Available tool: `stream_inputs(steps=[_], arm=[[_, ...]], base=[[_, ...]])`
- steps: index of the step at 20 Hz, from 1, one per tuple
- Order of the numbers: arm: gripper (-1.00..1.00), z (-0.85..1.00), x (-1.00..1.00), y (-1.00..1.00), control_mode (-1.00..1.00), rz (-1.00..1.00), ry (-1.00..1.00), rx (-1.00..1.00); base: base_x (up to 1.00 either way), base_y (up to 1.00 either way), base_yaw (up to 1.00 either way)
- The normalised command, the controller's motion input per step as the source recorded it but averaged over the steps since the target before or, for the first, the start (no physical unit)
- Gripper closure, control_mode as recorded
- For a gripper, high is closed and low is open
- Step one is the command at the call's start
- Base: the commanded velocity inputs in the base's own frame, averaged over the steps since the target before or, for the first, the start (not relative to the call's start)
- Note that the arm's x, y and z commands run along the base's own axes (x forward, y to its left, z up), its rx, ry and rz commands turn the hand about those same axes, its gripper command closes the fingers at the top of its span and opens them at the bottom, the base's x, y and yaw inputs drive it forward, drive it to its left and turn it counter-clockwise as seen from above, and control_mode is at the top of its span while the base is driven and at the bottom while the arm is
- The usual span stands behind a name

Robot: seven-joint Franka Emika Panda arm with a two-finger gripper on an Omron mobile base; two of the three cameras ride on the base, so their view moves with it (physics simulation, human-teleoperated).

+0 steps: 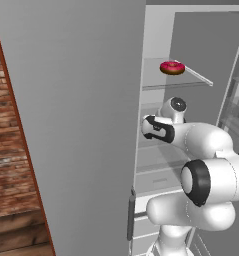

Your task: Retrieve the bottle and the shaker from the cabinet and place them next to the mixing bowl on the counter. Then add garlic from the fridge to the mixing bowl.

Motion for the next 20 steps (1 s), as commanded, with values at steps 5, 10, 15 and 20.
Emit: stream_inputs(steps=[5,10,15,20], arm=[[-1.0,0.0,0.0,0.0,-1.0,0.0,0.01,0.0],[-1.0,0.0,0.0,0.0,-1.0,0.0,0.01,0.0],[-1.0,0.0,0.0,0.0,-1.0,0.0,0.01,0.0],[-1.0,-0.02,0.0,0.0,-1.0,0.0,0.01,0.0]], base=[[0.0,0.0,0.0],[0.0,0.0,0.0],[0.0,0.0,0.0],[0.0,0.0,0.0]])
